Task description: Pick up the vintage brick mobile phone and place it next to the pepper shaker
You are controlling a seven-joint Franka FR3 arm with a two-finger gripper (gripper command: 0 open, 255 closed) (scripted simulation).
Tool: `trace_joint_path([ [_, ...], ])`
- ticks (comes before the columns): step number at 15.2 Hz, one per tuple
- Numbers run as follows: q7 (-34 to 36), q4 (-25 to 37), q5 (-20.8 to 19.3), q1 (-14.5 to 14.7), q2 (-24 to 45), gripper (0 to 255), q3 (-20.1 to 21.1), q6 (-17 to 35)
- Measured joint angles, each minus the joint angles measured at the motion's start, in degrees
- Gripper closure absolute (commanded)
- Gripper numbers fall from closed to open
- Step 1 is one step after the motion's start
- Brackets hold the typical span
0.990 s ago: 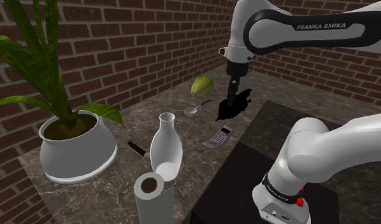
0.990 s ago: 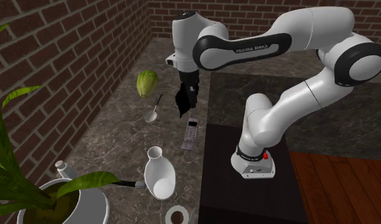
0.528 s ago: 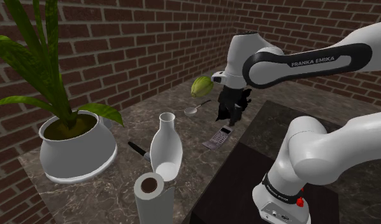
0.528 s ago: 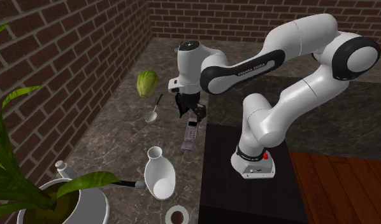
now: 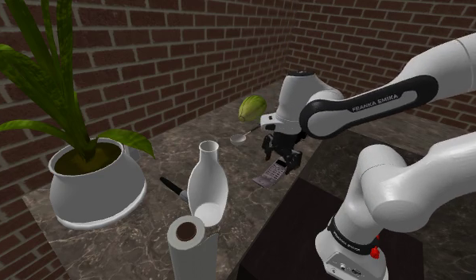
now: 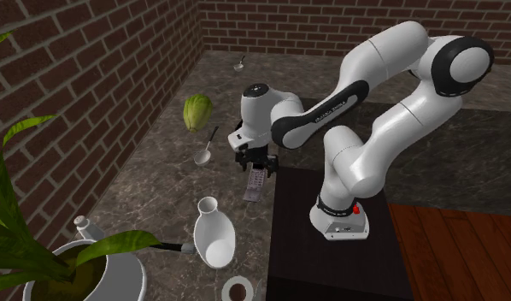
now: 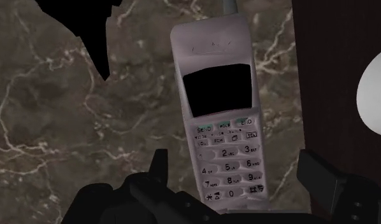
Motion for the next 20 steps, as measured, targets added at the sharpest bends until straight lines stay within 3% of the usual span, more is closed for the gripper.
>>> trace_joint_path([
  [4, -0.2, -1.7, -1.2, -0.2, 2.7, 0, -1.2, 4.3],
  [10, -0.1, -2.1, -1.5, -0.3, 3.4, 0, -1.5, 5.4],
  [11, -0.1, -2.1, -1.5, -0.3, 3.4, 255, -1.5, 5.4],
  [20, -0.1, -2.0, -1.5, -0.3, 3.4, 255, -1.5, 5.4],
])
